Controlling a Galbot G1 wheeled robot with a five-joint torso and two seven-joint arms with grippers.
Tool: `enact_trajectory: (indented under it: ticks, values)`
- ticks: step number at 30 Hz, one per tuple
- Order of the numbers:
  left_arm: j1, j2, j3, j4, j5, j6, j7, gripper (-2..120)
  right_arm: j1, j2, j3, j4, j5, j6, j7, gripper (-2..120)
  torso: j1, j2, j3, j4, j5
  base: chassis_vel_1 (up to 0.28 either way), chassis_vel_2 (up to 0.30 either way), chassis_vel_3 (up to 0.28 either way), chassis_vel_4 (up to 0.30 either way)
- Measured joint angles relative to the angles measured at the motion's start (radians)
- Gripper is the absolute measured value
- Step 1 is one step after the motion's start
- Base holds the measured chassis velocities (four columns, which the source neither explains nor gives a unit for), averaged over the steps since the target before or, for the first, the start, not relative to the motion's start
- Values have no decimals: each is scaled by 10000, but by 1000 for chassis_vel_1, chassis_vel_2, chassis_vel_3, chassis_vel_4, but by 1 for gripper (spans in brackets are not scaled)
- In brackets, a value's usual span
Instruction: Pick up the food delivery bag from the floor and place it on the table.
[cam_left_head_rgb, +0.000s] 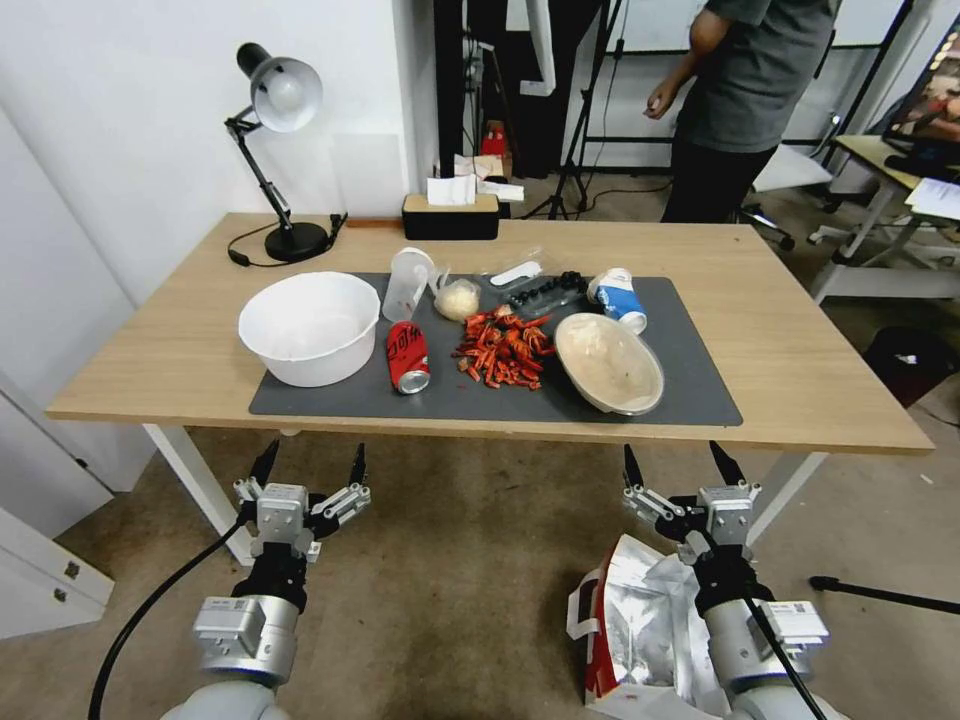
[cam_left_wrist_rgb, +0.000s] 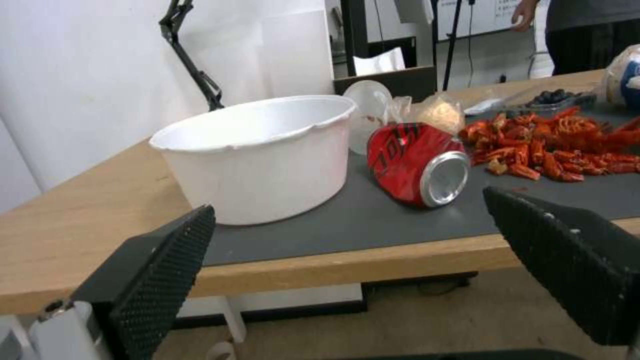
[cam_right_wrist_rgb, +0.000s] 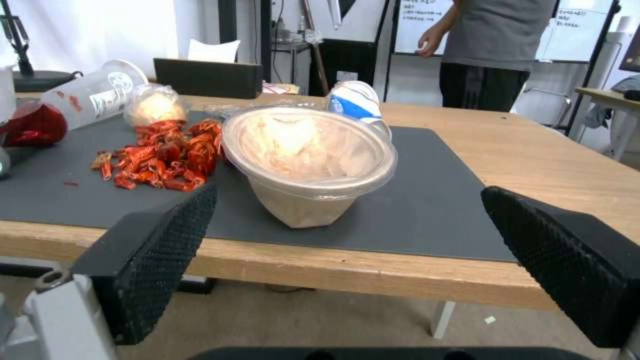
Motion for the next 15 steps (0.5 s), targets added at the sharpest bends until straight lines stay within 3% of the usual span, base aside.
enact_trajectory:
  ticks: [15]
  values:
    - [0, 0, 0, 0, 0, 0, 0, 100, 0, 0, 0, 0, 0, 0, -1, 100, 0, 0, 0, 0, 0, 0, 0, 0, 0]
